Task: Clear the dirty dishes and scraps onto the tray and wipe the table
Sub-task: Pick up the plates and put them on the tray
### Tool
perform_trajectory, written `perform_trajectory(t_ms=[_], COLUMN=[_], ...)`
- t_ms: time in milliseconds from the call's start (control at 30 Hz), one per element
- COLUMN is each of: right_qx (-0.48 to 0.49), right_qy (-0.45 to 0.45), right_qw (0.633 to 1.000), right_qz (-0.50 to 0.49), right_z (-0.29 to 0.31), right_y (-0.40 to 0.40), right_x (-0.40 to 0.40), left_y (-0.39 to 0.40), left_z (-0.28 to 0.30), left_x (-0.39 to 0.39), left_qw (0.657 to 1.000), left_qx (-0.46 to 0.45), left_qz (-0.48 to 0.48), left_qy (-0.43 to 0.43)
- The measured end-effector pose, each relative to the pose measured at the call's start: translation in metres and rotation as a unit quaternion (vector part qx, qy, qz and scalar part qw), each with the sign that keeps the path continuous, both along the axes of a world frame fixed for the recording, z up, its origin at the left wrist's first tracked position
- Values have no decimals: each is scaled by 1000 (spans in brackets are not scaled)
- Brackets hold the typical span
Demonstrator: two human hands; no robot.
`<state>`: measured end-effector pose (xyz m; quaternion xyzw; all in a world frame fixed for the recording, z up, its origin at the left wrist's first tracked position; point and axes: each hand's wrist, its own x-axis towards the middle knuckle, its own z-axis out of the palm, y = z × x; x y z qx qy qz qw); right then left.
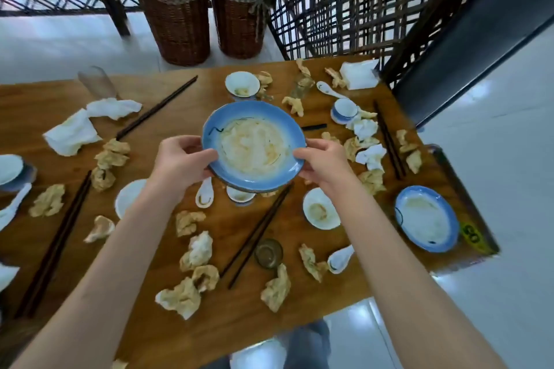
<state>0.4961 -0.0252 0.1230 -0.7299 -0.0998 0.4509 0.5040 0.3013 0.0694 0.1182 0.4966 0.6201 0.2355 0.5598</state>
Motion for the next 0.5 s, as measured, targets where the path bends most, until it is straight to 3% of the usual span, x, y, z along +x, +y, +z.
perform_trajectory(t_ms=[500], right_qx=[-4], right_qy=[-43], right_qw=[997], right_qz=[56], right_z=[6], right_y=[-143], right_x=[179], left_y=[-163], left_z=[3], left_x=[171], left_qw=[999], left_qx=[-32], left_qz=[33], left_qy=[-25])
